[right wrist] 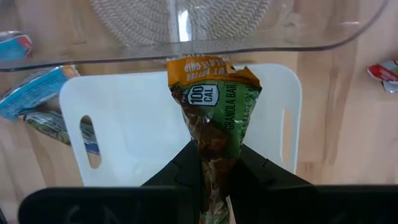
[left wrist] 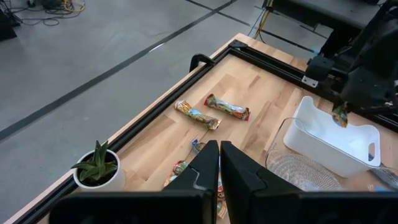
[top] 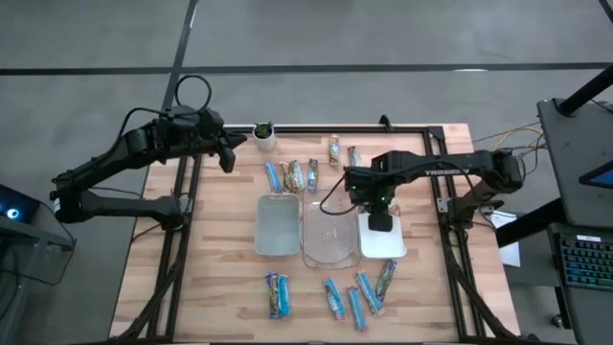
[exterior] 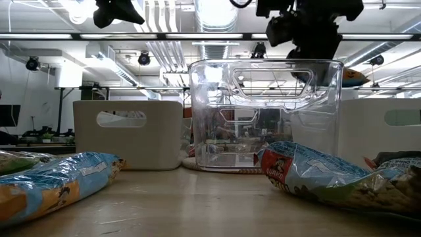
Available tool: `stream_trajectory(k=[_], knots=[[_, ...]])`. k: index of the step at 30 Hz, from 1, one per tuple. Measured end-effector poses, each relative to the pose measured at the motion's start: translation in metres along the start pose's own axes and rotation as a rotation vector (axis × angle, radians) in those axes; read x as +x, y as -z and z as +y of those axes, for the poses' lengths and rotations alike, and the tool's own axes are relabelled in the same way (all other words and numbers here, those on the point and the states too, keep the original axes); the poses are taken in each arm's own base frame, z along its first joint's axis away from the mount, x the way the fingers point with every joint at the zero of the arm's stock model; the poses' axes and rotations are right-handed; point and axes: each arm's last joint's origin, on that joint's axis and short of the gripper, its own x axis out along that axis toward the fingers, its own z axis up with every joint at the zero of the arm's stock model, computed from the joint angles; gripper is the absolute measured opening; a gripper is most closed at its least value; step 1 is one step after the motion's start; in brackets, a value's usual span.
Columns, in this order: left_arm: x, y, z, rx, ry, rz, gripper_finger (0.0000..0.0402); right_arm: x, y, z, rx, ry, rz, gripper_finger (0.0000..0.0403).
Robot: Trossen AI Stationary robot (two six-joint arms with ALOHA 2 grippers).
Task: Pick and place Granola Bars by type
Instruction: Put the yellow granola bar into the white bin
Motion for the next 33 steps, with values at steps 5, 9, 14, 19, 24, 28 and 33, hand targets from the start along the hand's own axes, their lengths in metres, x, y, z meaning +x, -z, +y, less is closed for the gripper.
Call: stream_trajectory(k=[5,9,14,19,24,28,33], knots=[[0.000,0.000,0.000,0.000,0.000,0.000,0.0000,-0.004,0.004,0.011,-0.033,-0.003,-0.017,0.0047],[0.000,0.000,0.000,0.000,0.000,0.000,0.0000,-0.005,0.006,0.016,-0.052,-0.005,-0.030,0.0047],[0.000,0.000,0.000,0.000,0.000,0.000,0.0000,0.006,0.004,0.013,-0.061,0.019,-0.041,0.0047],[0.000,0.000,0.000,0.000,0.000,0.000,0.0000,0.021,0.006,0.011,-0.061,0.021,-0.023,0.0047],[0.000,0.000,0.000,0.000,0.000,0.000,0.0000,0.037,0.014,0.007,-0.063,0.049,0.027,0.0047],[0.000,0.000,0.000,0.000,0.000,0.000,0.0000,0.047,0.015,0.006,-0.070,0.049,0.007,0.0041],[0.000,0.000,0.000,0.000,0.000,0.000,0.0000,0.055,0.021,0.004,-0.069,0.049,0.011,0.0039]])
